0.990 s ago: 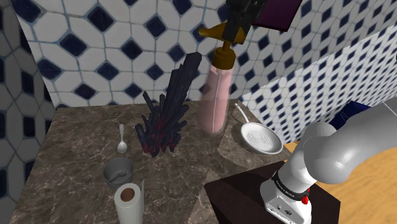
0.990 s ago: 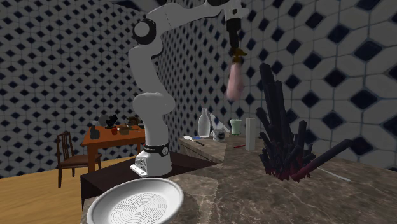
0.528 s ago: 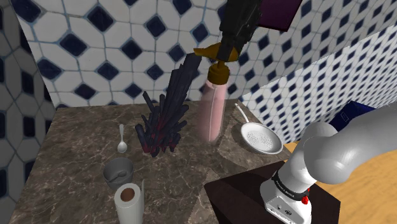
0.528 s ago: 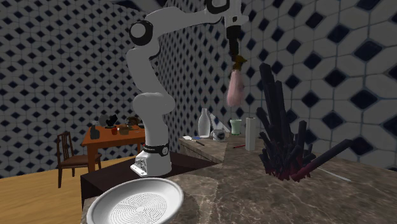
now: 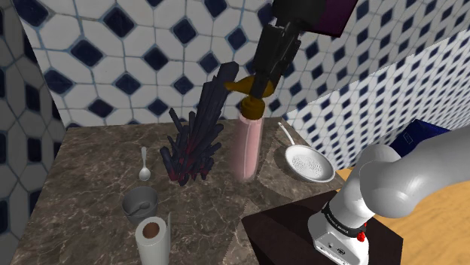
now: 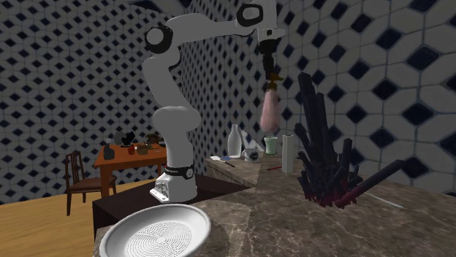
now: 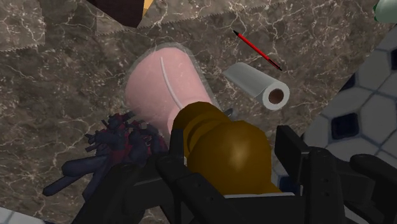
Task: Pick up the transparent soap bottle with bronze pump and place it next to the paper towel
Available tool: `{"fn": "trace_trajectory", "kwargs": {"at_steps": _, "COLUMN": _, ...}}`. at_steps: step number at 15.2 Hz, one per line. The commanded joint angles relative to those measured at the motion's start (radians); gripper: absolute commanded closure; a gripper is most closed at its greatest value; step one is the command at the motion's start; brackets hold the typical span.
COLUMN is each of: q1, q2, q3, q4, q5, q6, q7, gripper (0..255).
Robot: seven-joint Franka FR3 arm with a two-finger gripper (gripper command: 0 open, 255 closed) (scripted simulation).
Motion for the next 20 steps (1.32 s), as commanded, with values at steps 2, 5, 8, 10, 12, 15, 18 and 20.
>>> {"fn": "trace_trajectory", "kwargs": {"at_steps": 2, "q1": 0.003, "q2": -0.019, "q3": 0.001, "q4": -0.058, "q5": 0.006, "q6": 0.039, "q7": -0.011, "gripper": 255}}
{"fn": "trace_trajectory", "kwargs": {"at_steps": 5, "q1": 0.006, "q2": -0.034, "q3": 0.005, "q4": -0.11, "q5": 0.012, "q6": 0.076, "q7": -0.019, "gripper": 255}}
{"fn": "trace_trajectory", "kwargs": {"at_steps": 8, "q1": 0.009, "q2": -0.047, "q3": 0.009, "q4": -0.16, "q5": 0.018, "q6": 0.113, "q7": -0.027, "gripper": 255}}
{"fn": "trace_trajectory", "kwargs": {"at_steps": 10, "q1": 0.011, "q2": -0.054, "q3": 0.012, "q4": -0.193, "q5": 0.022, "q6": 0.137, "q7": -0.032, "gripper": 255}}
{"fn": "trace_trajectory", "kwargs": {"at_steps": 12, "q1": 0.013, "q2": -0.061, "q3": 0.015, "q4": -0.224, "q5": 0.026, "q6": 0.162, "q7": -0.037, "gripper": 255}}
{"fn": "trace_trajectory", "kwargs": {"at_steps": 15, "q1": 0.016, "q2": -0.07, "q3": 0.02, "q4": -0.27, "q5": 0.033, "q6": 0.199, "q7": -0.045, "gripper": 255}}
{"fn": "trace_trajectory", "kwargs": {"at_steps": 18, "q1": 0.019, "q2": -0.076, "q3": 0.026, "q4": -0.314, "q5": 0.039, "q6": 0.237, "q7": -0.052, "gripper": 255}}
{"fn": "trace_trajectory", "kwargs": {"at_steps": 20, "q1": 0.02, "q2": -0.079, "q3": 0.031, "q4": -0.343, "q5": 0.044, "q6": 0.262, "q7": -0.056, "gripper": 255}}
